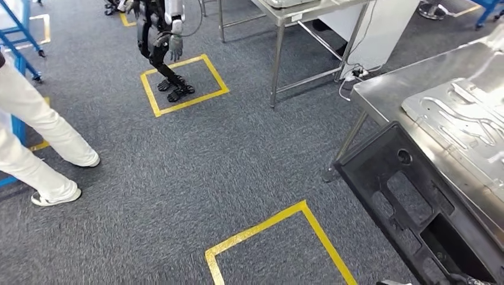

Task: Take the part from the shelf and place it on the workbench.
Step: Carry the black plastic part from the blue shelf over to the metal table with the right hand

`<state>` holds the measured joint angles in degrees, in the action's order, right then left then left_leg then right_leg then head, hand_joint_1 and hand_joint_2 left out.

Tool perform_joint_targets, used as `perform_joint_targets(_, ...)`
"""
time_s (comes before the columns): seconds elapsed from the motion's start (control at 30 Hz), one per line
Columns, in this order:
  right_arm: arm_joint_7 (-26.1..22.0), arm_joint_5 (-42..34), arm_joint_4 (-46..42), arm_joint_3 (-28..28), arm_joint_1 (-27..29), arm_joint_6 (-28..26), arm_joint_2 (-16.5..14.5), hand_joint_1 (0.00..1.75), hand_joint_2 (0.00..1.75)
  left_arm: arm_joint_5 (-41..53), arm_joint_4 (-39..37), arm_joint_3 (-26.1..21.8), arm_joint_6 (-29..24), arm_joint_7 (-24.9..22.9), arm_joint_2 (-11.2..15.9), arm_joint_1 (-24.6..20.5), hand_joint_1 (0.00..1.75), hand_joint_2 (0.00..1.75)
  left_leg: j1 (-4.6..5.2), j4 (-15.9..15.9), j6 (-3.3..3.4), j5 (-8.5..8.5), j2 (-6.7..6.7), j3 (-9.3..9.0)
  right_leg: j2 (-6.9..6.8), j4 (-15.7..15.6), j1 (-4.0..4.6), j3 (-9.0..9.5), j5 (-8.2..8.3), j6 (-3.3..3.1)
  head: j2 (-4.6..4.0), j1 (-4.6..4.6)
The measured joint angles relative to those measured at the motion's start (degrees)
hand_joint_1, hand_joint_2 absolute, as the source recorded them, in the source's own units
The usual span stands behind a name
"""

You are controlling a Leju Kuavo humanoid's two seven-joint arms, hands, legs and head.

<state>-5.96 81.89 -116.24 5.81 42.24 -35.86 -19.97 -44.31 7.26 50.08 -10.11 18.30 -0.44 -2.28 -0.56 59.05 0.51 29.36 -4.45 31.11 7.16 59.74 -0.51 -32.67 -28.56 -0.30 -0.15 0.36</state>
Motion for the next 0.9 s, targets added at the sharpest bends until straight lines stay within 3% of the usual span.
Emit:
perform_joint_targets(0.03, 0.1, -0.1, 0.0, 0.1, 0.0, 0.2, 0.0, 1.75, 1.75, 0.0, 0.0, 0.0, 0.0, 0.3, 0.0, -0.1, 0.0, 0.0, -0.05, -0.2, 0.36, -0.18, 0.7, -0.15, 0.27, -0.1, -0.11, -0.13, 0.08, 0.32, 0.0, -0.01)
perform_joint_targets(0.1, 0.3, -0.2, 0.0, 0.4, 0.0, 0.8, -0.1, 1.75, 1.75, 0.2, 0.0, 0.0, -0.1, 1.1, 0.0, -0.1, 0.0, 0.0, -0.35, -1.0, 1.11, -0.59, 2.16, -0.49, -1.84, 1.4, 0.13, -0.88, -0.89, 0.78, 0.0, 0.06)
perform_joint_targets(0.17, 0.4, -0.4, 0.0, 0.5, -0.1, 1.3, -0.1, 1.75, 1.75, 0.3, 0.0, 0.0, 0.0, 1.9, 0.0, 0.0, 0.0, 0.0, -0.46, -1.4, 1.52, -0.69, 3.74, -0.67, -5.32, 6.9, 0.23, -3.6, -3.95, 1.18, 0.0, 0.18)
perform_joint_targets(0.2, 0.4, -0.4, 0.0, 0.6, -0.2, 1.5, -0.1, 1.75, 1.75, 0.3, 0.0, 0.1, 0.1, 2.1, 0.0, 0.1, 0.0, 0.0, -0.42, -1.4, 1.56, -0.6, 4.58, -0.71, -6.2, 10.5, 0.1, -5.53, -5.6, 1.39, 0.0, 0.21)
perform_joint_targets(0.27, 0.4, -0.5, 0.0, 0.7, -0.2, 1.7, -0.1, 1.75, 1.75, 0.1, 0.0, 0.1, 0.5, 2.6, 0.0, 0.3, 0.0, 0.0, -0.38, -1.4, 1.47, -0.34, 6.09, -0.81, -6.75, 15.3, -0.18, -8.22, -6.92, 1.69, 0.0, 0.23)
perform_joint_targets(0.3, 0.4, -0.5, 0.0, 0.8, -0.2, 1.8, -0.1, 1.75, 1.75, -0.2, 0.0, 0.1, 0.9, 3.0, 0.0, 0.4, 0.0, 0.0, -0.38, -1.3, 1.4, -0.21, 6.72, -0.92, -6.87, 15.5, -0.29, -8.41, -6.29, 1.78, 0.0, 0.23)
perform_joint_targets(0.37, 0.4, -0.6, 0.0, 1.0, -0.2, 1.8, -0.1, 1.75, 1.75, -0.7, 0.0, 0.1, 1.8, 4.0, 0.0, 0.4, 0.0, 0.0, -0.4, -1.3, 1.2, 0.15, 7.88, -1.34, -7.53, 10.5, -0.42, -5.91, -2.88, 1.82, 0.0, 0.23)
perform_joint_targets(0.43, 0.4, -0.7, 0.0, 1.1, -0.2, 1.9, -0.1, 1.75, 1.75, -1.0, 0.0, 0.1, 2.6, 4.8, 0.0, 0.3, 0.0, 0.0, -0.32, -1.4, 0.77, 0.66, 9.02, -2.0, -9.57, 2.8, -0.19, -1.98, 0.12, 1.48, 0.0, 0.23)
perform_joint_targets(0.5, 0.4, -0.8, 0.0, 1.2, -0.2, 1.9, -0.1, 1.75, 1.75, -1.1, 0.0, 0.1, 3.1, 5.3, 0.0, 0.2, 0.0, 0.0, -0.22, -1.5, 0.11, 1.09, 9.93, -2.55, -10.68, -0.4, 0.29, -0.32, 0.63, 0.85, 0.0, 0.21)
perform_joint_targets(0.57, 0.6, -0.8, 0.0, 1.2, -0.2, 2.1, -0.1, 1.75, 1.75, -1.4, 0.0, 0.1, 3.4, 5.6, 0.0, 0.1, 0.0, 0.0, -0.21, -1.8, -0.63, 1.35, 10.85, -3.16, -9.67, -0.5, 0.54, -0.35, 0.57, 0.17, 0.0, 0.2)
perform_joint_targets(0.63, 0.8, -0.8, 0.0, 1.3, -0.1, 2.3, -0.2, 1.75, 1.75, -1.7, 0.0, 0.1, 3.5, 5.7, 0.0, -0.2, 0.0, 0.0, -0.41, -0.7, -1.24, 2.36, 9.48, -3.22, -8.55, -1.1, 0.32, 0.01, 0.85, -0.59, 0.0, 0.2)
perform_joint_targets(0.7, 0.9, -0.8, 0.0, 1.3, -0.1, 2.3, -0.3, 1.75, 1.75, -1.7, 0.0, 0.1, 3.6, 5.8, 0.0, -0.2, 0.0, 0.0, -0.6, 4.8, -1.54, 5.48, 6.28, -0.71, -7.47, -1.5, 0.1, 0.38, 1.08, -1.24, 0.0, 0.17)
perform_joint_targets(0.77, 0.9, -0.8, 0.0, 1.3, -0.2, 2.4, -0.3, 1.75, 1.75, -1.7, 0.0, 0.1, 3.6, 5.8, 0.0, 0.1, 0.0, 0.0, -0.6, 12.6, -1.6, 8.53, 4.89, 3.48, -6.16, -1.4, 0.28, 0.41, 0.95, -1.6, 0.0, 0.16)
perform_joint_targets(0.8, 0.9, -0.8, 0.0, 1.3, -0.2, 2.5, -0.3, 1.75, 1.75, -1.7, 0.0, 0.1, 3.6, 5.8, 0.0, 0.2, 0.0, 0.0, -0.6, 14.7, -1.55, 8.6, 4.77, 4.9, -5.38, -1.3, 0.41, 0.46, 0.84, -1.7, 0.0, 0.16)
perform_joint_targets(0.83, 0.9, -0.8, 0.1, 1.3, -0.2, 2.5, -0.3, 1.75, 1.75, -1.7, 0.0, 0.1, 3.6, 5.8, 0.0, 0.3, 0.0, 0.0, -0.59, 14.7, -1.42, 7.43, 4.68, 5.35, -4.55, -1.1, 0.51, 0.54, 0.72, -1.74, 0.0, 0.16)
perform_joint_targets(0.9, 0.9, -0.8, 0.1, 1.3, -0.2, 2.7, -0.3, 1.75, 1.75, -1.9, 0.0, 0.1, 3.7, 5.8, 0.0, 0.4, 0.0, 0.0, -0.51, 8.5, -0.83, 2.61, 3.52, 3.43, -2.93, -0.9, 0.64, 0.83, 0.45, -1.69, 0.0, 0.16)
